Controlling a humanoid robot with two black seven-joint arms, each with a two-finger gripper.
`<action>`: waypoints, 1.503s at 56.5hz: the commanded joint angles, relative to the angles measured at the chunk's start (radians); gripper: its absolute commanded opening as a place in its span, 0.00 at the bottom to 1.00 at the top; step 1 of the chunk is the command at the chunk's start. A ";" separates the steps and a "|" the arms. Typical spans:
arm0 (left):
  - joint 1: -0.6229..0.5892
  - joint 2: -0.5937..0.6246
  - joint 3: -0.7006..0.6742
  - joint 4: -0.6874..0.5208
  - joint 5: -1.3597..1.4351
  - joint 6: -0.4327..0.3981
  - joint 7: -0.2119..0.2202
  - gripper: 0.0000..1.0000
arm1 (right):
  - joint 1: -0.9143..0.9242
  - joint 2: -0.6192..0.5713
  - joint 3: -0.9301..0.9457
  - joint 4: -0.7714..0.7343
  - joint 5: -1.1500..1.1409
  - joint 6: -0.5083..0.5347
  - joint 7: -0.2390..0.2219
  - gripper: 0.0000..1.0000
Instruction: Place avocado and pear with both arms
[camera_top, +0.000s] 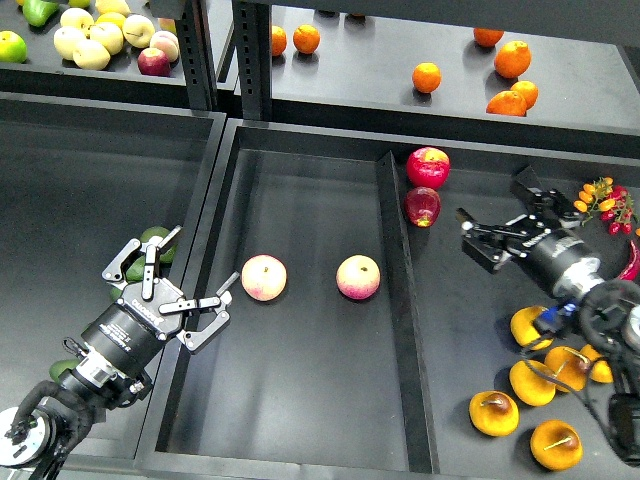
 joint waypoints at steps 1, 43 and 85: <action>0.002 0.000 -0.004 0.008 0.006 0.000 0.000 0.99 | 0.008 0.039 0.011 -0.046 -0.096 0.015 0.000 0.99; 0.003 0.000 -0.033 0.017 0.012 0.000 0.000 0.99 | -0.067 0.039 0.026 0.035 -0.048 0.219 0.136 1.00; 0.008 0.000 -0.205 0.043 0.012 0.000 -0.168 0.99 | -0.254 0.039 0.034 0.055 0.090 0.428 0.285 1.00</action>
